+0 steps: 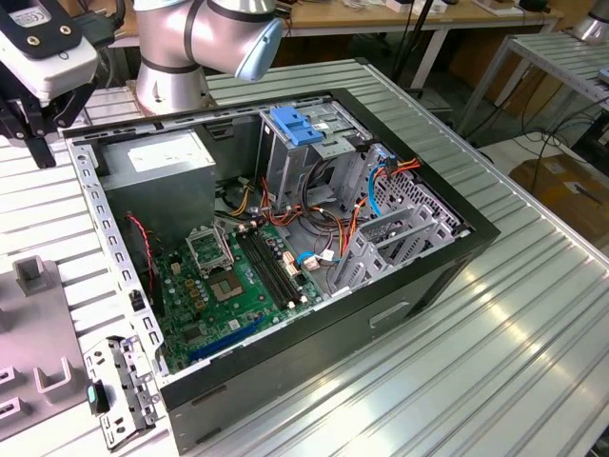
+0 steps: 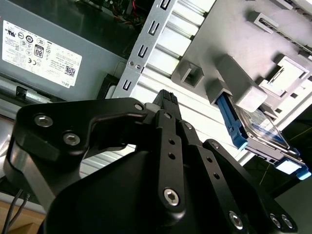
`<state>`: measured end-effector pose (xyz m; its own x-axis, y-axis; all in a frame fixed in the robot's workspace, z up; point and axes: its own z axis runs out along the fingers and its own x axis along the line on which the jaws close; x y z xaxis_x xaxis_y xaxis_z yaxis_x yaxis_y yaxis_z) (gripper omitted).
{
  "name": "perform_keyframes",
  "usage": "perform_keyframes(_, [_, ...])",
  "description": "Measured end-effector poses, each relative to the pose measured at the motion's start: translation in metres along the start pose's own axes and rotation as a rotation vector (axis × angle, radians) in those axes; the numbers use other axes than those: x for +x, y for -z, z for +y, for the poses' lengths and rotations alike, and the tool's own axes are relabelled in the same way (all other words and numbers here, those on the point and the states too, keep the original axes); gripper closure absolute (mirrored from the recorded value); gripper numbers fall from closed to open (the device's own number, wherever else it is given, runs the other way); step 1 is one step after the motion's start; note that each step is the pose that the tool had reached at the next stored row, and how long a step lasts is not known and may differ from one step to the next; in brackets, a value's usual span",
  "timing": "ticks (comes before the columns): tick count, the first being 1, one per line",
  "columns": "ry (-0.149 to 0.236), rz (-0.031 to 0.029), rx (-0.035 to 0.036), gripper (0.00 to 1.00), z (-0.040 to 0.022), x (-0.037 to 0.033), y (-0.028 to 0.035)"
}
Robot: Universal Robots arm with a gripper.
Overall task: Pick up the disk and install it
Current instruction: 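Reach for the disk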
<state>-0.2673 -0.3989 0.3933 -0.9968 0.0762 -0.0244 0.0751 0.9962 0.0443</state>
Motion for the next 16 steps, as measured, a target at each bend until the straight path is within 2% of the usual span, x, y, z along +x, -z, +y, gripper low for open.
perform_keyframes(13, [0.000,0.0001,0.0000,0.89,-0.0007,0.0094,0.0002])
perform_keyframes(16, [0.000,0.0002,0.0000,0.89,-0.0011,0.0146,0.0004])
